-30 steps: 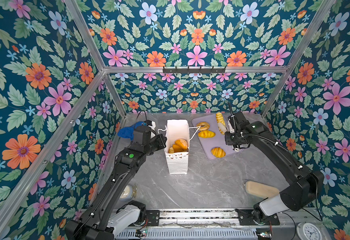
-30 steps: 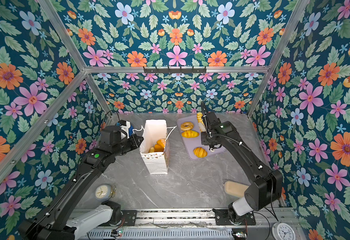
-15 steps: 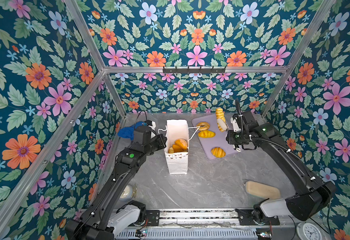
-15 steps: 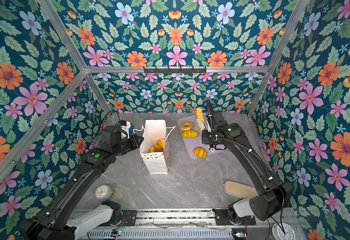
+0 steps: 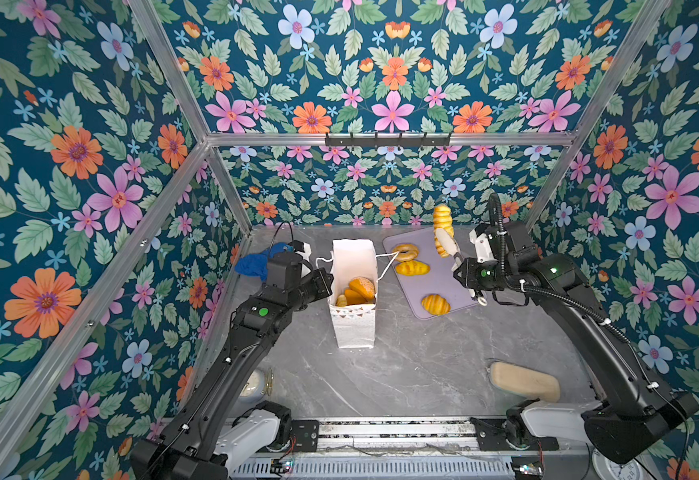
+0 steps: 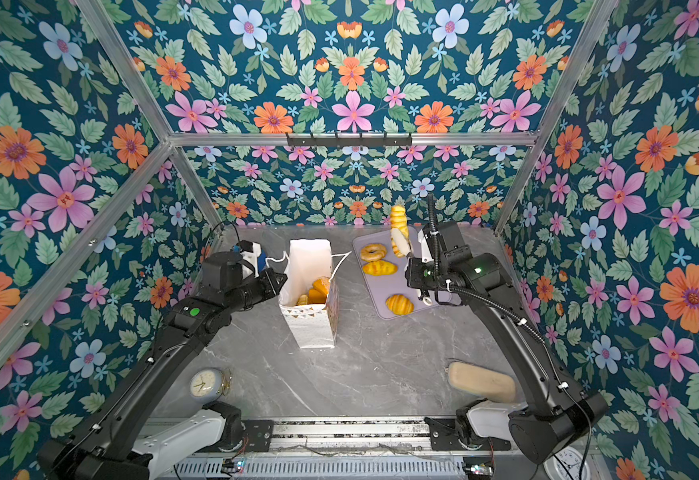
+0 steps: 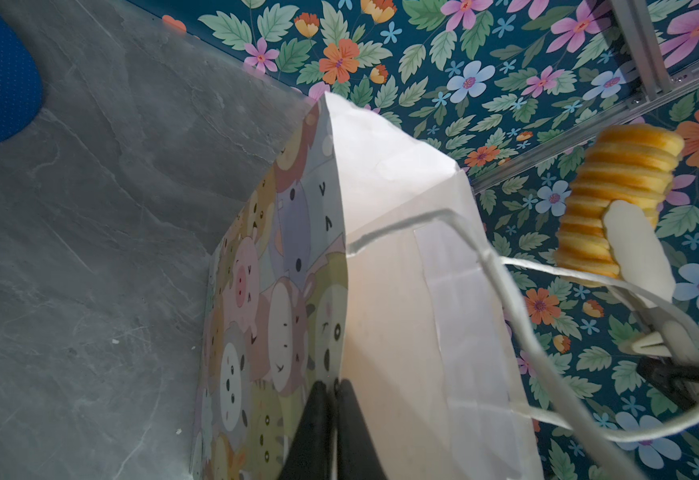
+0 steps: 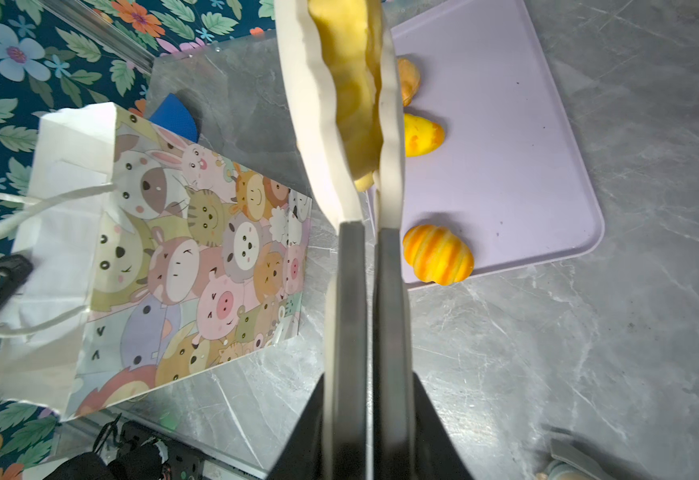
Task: Place the fake bread into the paper bag
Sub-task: 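Lift the pinched ridged pastry up off the tray with the tongs, then carry the ridged pastry over the paper bag opening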
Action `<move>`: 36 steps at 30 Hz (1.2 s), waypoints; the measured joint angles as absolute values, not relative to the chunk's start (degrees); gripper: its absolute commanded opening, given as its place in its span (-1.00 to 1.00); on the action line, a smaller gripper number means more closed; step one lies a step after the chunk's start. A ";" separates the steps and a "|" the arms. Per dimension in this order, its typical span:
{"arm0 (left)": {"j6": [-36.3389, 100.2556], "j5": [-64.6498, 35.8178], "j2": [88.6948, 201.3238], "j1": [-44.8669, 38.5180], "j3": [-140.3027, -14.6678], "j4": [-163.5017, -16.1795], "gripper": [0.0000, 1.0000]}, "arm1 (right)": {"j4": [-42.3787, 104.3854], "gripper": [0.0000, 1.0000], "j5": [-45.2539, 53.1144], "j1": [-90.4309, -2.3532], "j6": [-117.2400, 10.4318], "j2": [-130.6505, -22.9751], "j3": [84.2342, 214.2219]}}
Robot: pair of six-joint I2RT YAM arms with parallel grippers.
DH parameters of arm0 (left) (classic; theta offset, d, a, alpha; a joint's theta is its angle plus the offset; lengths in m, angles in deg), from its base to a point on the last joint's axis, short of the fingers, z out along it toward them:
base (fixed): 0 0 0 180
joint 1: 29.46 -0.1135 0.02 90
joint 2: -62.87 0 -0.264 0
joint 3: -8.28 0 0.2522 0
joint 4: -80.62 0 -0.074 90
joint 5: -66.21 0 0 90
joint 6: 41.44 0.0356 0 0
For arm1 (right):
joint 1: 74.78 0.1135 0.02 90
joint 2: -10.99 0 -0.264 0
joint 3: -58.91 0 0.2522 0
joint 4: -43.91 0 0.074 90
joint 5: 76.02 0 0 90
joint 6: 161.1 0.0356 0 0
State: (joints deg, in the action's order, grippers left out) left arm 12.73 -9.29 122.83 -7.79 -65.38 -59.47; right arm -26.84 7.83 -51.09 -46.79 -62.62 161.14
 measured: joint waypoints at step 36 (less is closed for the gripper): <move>11.77 -9.24 122.83 -7.79 -64.60 -60.61 -0.80 | -24.06 -0.61 -1.83 -40.23 -39.18 -59.66 165.64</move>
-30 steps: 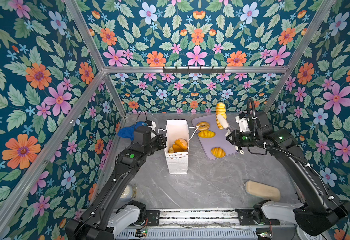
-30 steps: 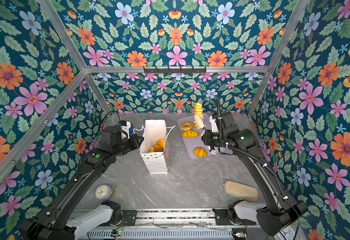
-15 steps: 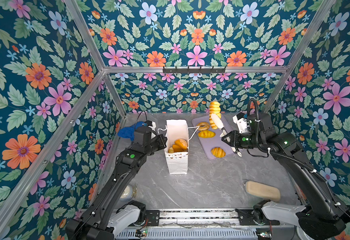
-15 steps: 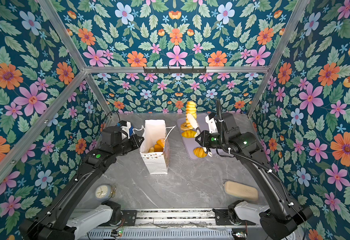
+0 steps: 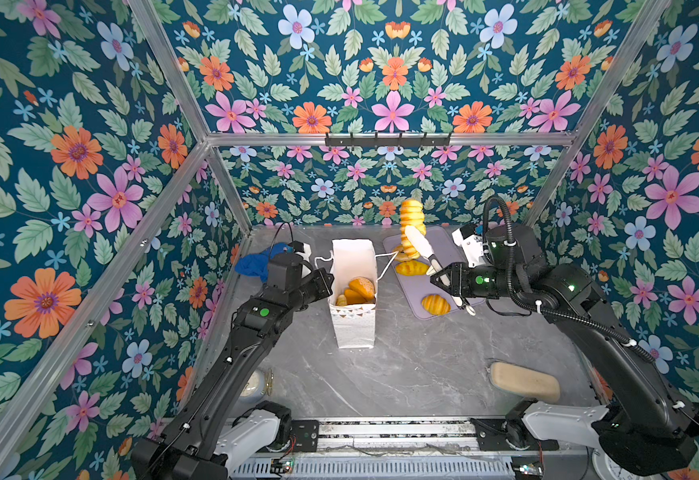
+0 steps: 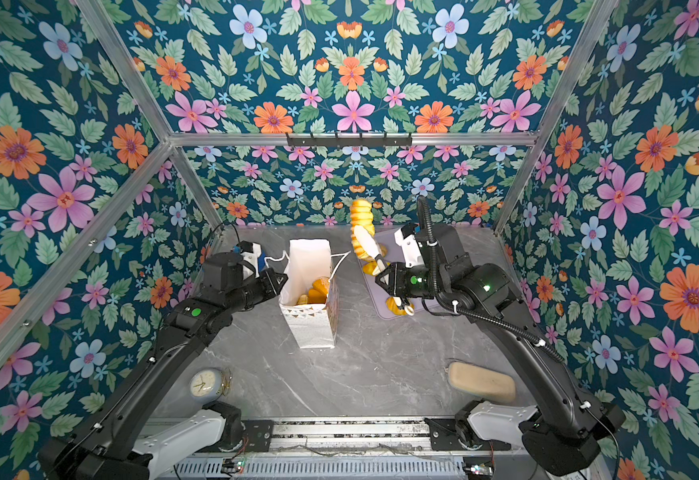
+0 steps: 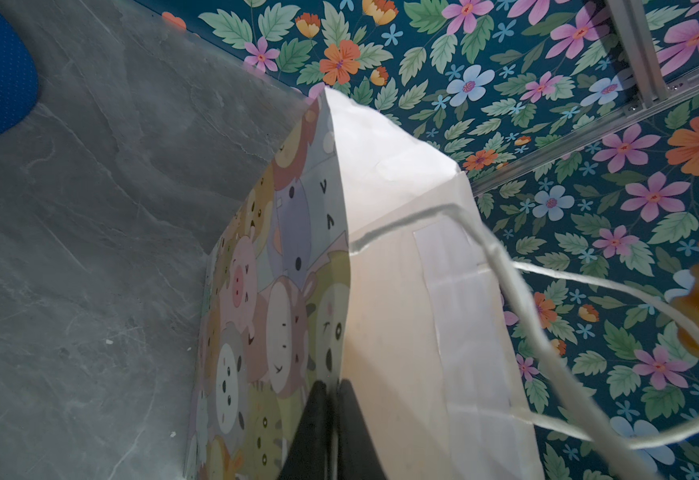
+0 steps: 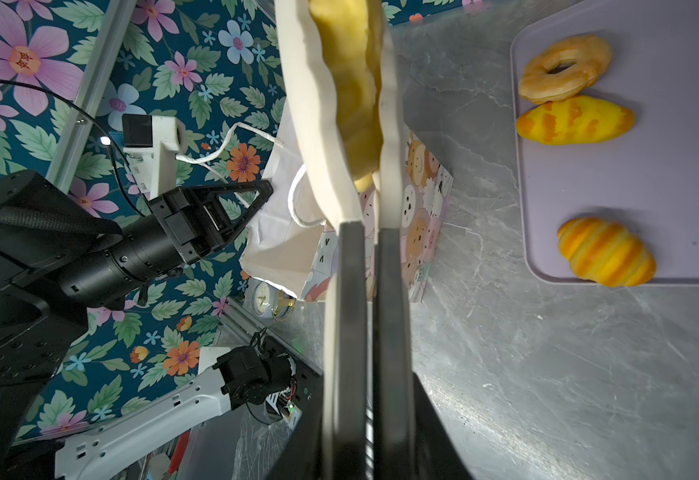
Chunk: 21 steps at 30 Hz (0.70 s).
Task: Place the fake bread into the paper bag
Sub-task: 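Carry the ridged pastry over the paper bag opening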
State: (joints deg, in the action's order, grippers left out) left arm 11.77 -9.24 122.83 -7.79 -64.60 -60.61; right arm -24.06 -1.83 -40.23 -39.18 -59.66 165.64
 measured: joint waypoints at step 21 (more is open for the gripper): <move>11.20 -9.26 122.59 -7.73 -64.33 -60.78 -0.80 | -24.13 -0.60 2.43 -28.21 -38.13 -65.33 171.96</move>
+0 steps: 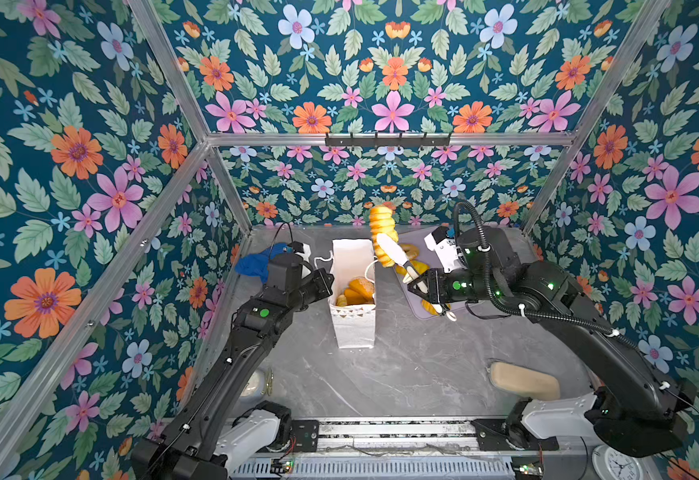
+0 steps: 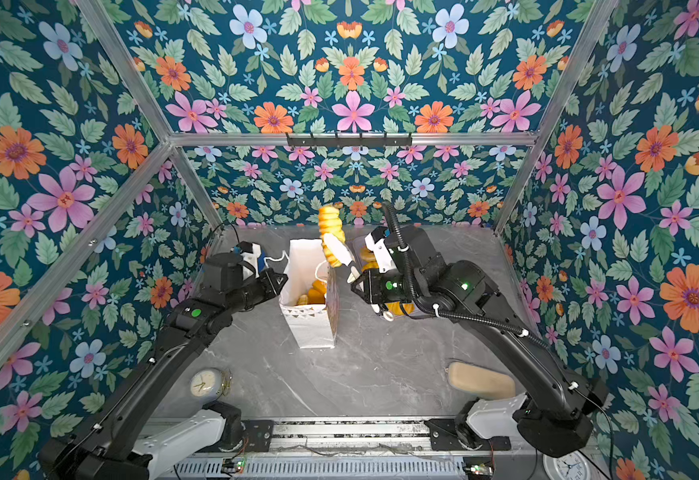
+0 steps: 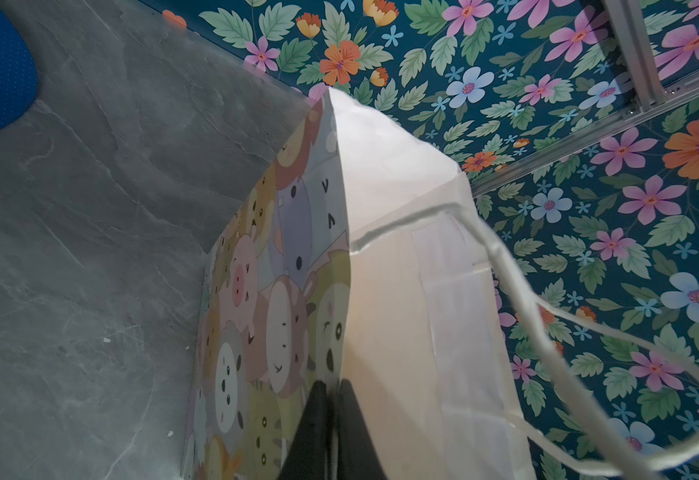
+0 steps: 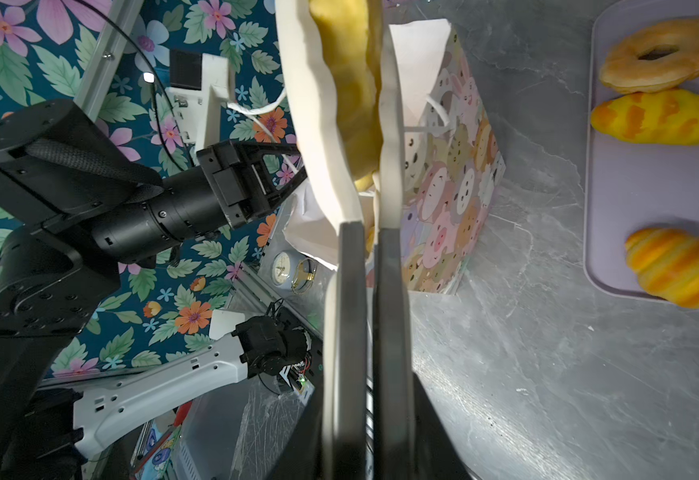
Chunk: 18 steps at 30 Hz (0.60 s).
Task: Place the fake bread into the paper bag
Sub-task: 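Carry the ridged pastry over the paper bag opening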
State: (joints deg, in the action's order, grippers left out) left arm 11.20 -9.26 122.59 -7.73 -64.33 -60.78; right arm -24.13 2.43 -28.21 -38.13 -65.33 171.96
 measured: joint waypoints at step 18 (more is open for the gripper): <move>11.18 -9.26 122.28 -7.73 -64.01 -60.85 -0.80 | -25.00 -0.58 7.13 -21.06 -38.53 -70.99 179.61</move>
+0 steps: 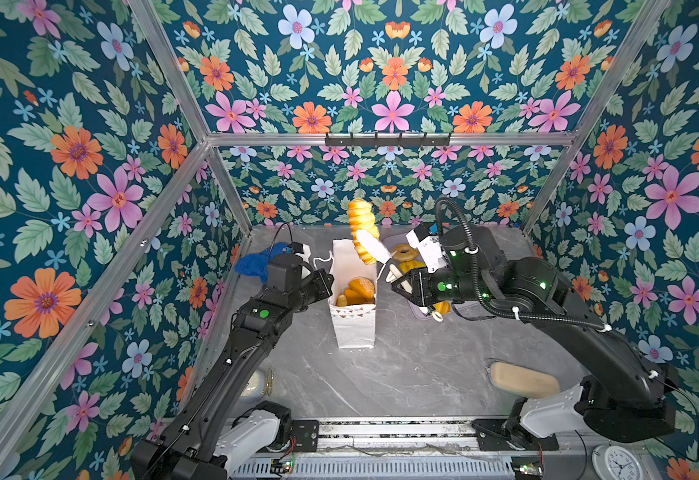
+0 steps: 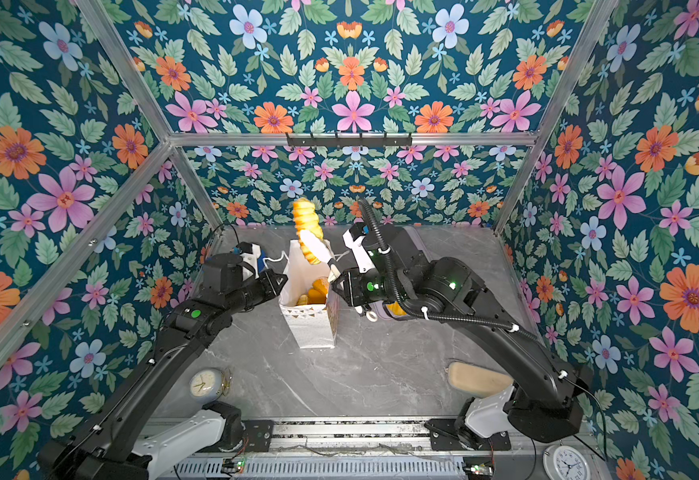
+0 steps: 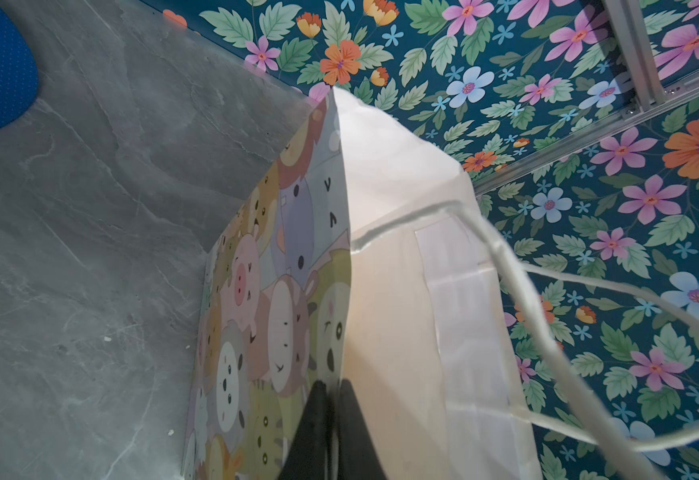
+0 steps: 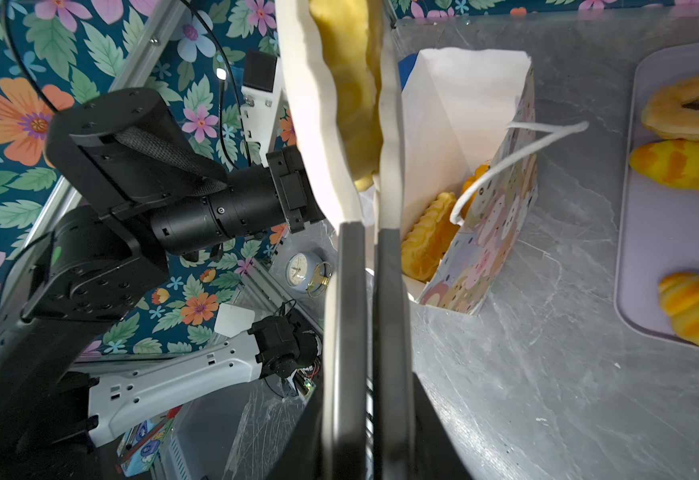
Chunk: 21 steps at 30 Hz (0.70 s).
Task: Place the fake bread into the paper bag
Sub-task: 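Carry the ridged pastry over the paper bag opening, then lower the ridged pastry into the bag and open the tongs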
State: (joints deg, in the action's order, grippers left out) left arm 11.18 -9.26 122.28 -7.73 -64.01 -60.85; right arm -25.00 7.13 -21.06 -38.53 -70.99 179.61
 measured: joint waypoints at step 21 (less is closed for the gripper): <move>11.00 -9.29 122.07 -7.73 -63.90 -61.15 -0.80 | -22.42 -0.54 8.31 -20.06 -35.49 -74.55 170.76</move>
